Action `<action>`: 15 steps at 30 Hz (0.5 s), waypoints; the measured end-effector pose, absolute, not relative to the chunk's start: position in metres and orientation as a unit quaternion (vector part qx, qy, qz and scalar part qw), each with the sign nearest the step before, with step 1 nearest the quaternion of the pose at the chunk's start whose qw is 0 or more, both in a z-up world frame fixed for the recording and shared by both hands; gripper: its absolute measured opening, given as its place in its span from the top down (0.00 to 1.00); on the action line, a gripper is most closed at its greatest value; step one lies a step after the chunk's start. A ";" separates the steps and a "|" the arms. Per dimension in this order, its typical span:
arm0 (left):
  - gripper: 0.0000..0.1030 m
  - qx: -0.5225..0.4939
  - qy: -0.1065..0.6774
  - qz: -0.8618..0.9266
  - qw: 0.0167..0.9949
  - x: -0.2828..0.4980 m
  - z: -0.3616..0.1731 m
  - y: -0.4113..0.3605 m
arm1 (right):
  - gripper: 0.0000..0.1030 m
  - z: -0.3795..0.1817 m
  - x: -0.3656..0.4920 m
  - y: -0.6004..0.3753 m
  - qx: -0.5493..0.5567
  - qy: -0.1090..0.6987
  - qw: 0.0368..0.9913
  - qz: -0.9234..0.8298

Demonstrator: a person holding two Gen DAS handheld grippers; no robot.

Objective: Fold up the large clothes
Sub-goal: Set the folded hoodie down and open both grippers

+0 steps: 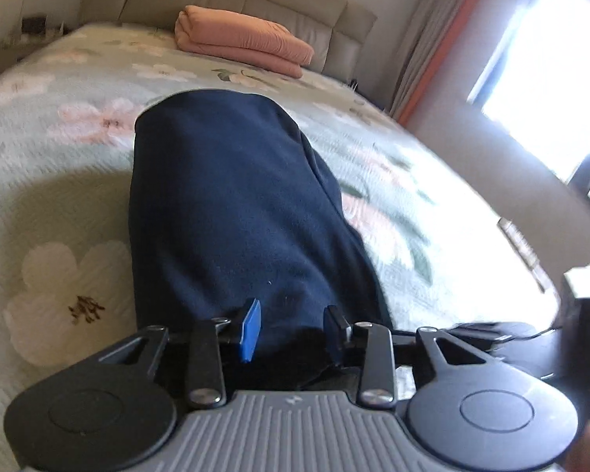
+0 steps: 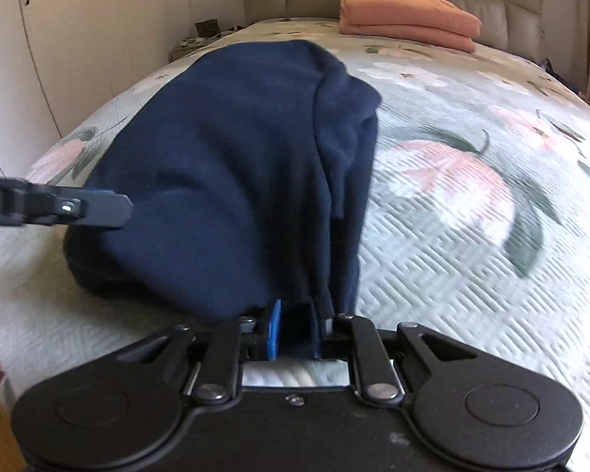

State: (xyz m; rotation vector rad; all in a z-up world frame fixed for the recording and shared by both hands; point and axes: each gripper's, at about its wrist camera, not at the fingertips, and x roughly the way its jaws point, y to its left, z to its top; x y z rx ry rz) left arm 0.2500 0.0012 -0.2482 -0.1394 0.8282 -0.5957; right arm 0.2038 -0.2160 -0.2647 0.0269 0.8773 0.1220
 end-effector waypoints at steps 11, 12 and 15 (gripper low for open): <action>0.63 -0.067 0.370 -0.259 0.890 0.199 -0.199 0.032 | 0.67 -0.198 0.200 -0.174 0.103 0.367 0.918 0.114; 0.63 -0.074 0.374 -0.248 0.890 0.196 -0.198 0.041 | 0.67 -0.208 0.209 -0.165 0.103 0.380 0.912 0.117; 0.63 -0.076 0.393 -0.225 0.889 0.184 -0.197 0.062 | 0.67 -0.228 0.215 -0.154 0.080 0.413 0.903 0.092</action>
